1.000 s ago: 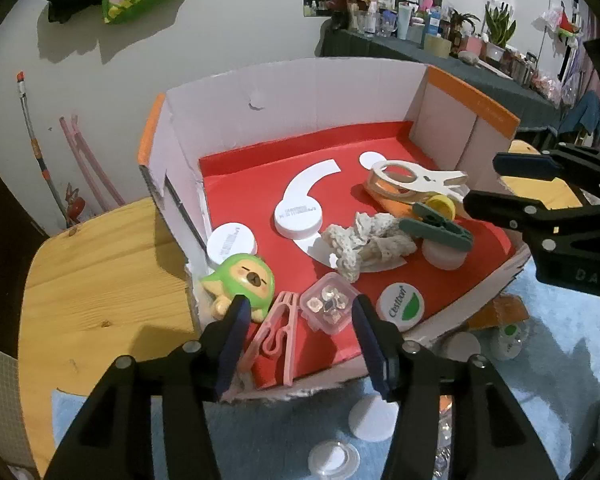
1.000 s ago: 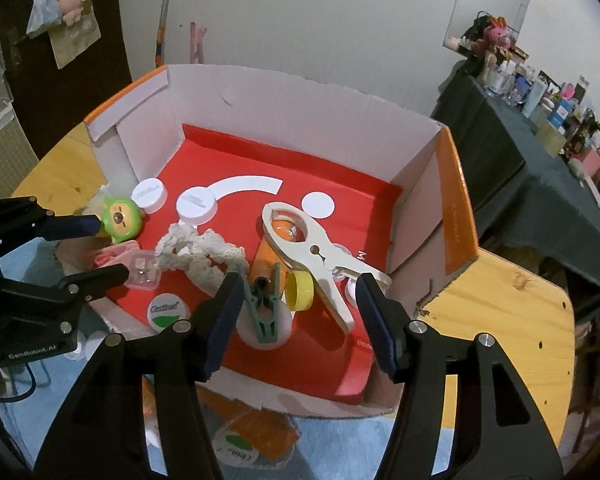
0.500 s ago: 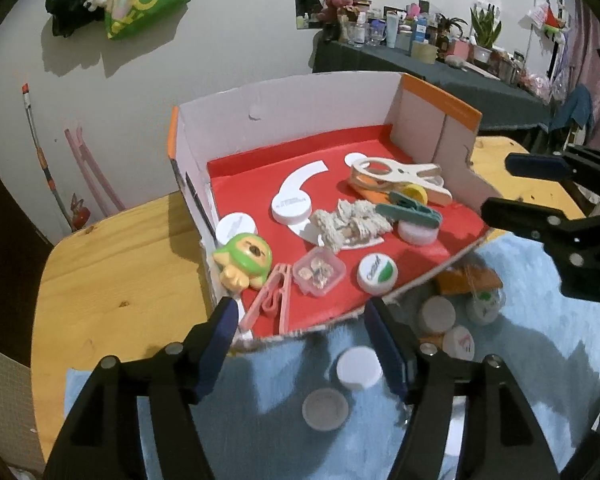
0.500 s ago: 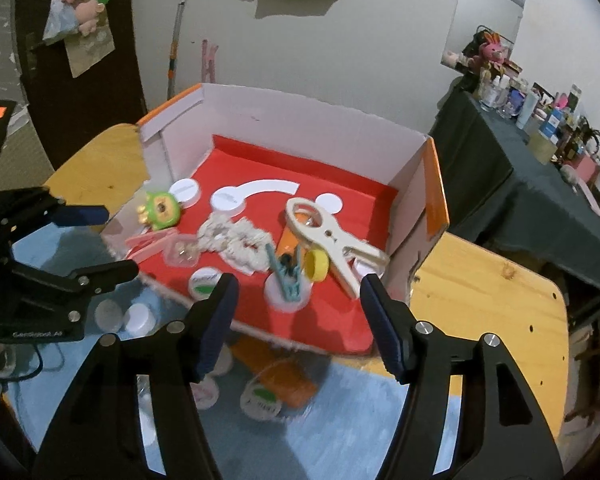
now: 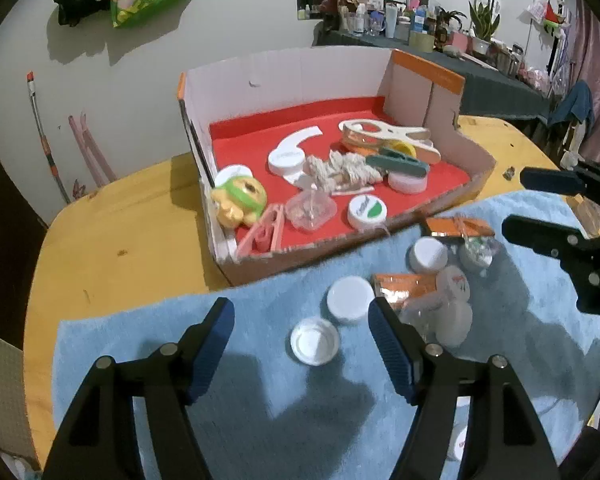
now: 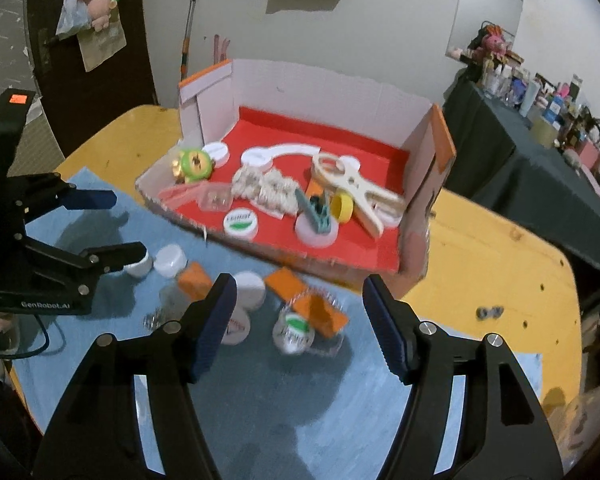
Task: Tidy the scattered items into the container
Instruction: 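Withdraw both open tools from the box back over the blue towel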
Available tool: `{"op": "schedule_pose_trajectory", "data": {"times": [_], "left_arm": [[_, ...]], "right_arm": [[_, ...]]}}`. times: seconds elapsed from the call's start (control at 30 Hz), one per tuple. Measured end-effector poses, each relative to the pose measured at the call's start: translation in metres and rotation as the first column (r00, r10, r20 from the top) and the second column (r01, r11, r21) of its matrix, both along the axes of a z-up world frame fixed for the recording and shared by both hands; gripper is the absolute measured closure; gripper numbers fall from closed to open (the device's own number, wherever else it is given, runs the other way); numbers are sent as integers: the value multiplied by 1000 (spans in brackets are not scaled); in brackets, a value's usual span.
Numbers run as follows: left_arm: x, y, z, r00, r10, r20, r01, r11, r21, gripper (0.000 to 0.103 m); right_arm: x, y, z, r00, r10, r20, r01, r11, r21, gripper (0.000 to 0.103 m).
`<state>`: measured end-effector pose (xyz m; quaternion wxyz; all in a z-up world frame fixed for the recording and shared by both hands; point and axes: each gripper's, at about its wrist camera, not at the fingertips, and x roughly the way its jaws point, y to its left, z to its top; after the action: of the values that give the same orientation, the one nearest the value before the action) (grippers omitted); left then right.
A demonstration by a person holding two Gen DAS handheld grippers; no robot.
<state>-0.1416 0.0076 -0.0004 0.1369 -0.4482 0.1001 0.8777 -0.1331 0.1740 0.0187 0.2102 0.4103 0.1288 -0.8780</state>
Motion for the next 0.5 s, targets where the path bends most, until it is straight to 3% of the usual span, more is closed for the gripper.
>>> {"op": "schedule_pose_trajectory", "data": {"times": [0.5], "left_arm": [[10, -12, -26, 999, 24, 43, -24, 1000, -3, 31]], "right_arm": [[19, -5, -35, 1000, 22, 18, -23, 997, 69, 39]]}}
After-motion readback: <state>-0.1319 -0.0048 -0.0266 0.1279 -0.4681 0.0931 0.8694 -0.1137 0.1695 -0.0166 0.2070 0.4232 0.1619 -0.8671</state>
